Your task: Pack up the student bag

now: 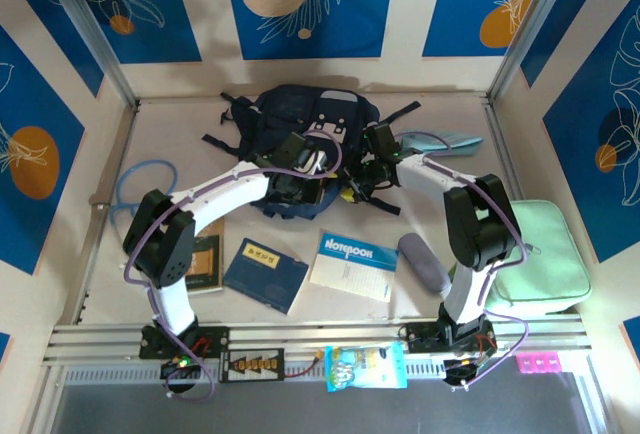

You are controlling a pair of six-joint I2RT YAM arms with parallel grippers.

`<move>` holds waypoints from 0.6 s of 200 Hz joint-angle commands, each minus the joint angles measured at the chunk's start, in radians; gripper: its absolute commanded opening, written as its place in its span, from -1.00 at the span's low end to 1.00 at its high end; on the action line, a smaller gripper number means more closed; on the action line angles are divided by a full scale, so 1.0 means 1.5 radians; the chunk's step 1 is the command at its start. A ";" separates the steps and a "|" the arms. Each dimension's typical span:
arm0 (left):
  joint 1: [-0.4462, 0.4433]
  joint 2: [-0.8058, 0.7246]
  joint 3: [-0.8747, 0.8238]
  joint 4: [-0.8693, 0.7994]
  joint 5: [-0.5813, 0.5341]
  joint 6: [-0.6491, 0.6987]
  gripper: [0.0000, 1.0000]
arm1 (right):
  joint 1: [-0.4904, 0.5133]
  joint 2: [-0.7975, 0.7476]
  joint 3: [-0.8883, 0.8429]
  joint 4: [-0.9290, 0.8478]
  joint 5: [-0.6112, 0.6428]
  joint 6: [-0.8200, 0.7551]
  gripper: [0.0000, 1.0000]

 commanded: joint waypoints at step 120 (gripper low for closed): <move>0.071 -0.115 -0.093 -0.136 -0.154 0.008 -1.00 | -0.016 0.022 0.089 -0.097 0.137 -0.099 -0.79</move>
